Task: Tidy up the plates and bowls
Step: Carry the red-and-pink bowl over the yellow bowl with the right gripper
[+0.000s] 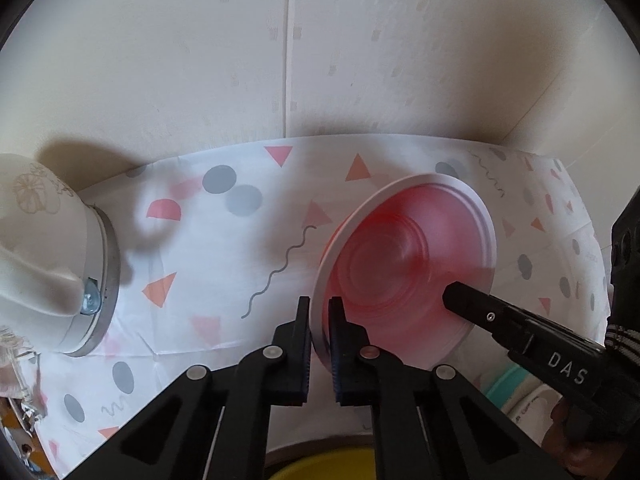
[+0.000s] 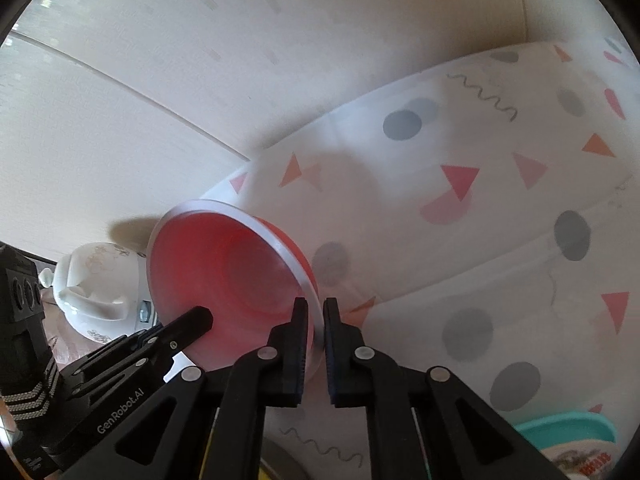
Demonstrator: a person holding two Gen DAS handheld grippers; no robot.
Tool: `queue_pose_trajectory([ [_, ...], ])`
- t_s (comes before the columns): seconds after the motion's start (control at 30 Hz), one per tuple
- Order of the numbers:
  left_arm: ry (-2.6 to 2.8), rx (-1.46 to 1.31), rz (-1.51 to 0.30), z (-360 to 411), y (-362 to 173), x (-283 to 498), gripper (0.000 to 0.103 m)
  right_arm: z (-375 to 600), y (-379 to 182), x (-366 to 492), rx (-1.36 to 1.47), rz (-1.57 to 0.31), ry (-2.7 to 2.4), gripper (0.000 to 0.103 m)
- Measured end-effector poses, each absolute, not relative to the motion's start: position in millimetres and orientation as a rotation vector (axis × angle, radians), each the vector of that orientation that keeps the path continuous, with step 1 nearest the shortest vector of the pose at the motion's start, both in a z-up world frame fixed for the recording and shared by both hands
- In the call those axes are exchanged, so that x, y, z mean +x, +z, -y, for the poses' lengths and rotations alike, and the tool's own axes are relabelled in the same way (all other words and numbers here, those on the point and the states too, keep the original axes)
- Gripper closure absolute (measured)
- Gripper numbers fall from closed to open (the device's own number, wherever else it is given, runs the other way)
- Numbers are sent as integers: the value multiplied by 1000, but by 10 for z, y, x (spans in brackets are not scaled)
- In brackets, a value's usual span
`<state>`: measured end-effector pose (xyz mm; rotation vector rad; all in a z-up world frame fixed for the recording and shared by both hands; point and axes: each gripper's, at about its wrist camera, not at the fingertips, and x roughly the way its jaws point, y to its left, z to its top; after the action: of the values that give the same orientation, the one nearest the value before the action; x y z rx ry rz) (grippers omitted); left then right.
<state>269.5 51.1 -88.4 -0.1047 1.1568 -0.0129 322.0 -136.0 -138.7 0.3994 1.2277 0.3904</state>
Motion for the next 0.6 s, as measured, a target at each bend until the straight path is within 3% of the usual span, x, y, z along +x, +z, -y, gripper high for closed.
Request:
queue_pose_trajectory([
  [0.6,-57,-117,-1071,-536,-491,2151,95,1460,-918,2719,449,-1150,410,95],
])
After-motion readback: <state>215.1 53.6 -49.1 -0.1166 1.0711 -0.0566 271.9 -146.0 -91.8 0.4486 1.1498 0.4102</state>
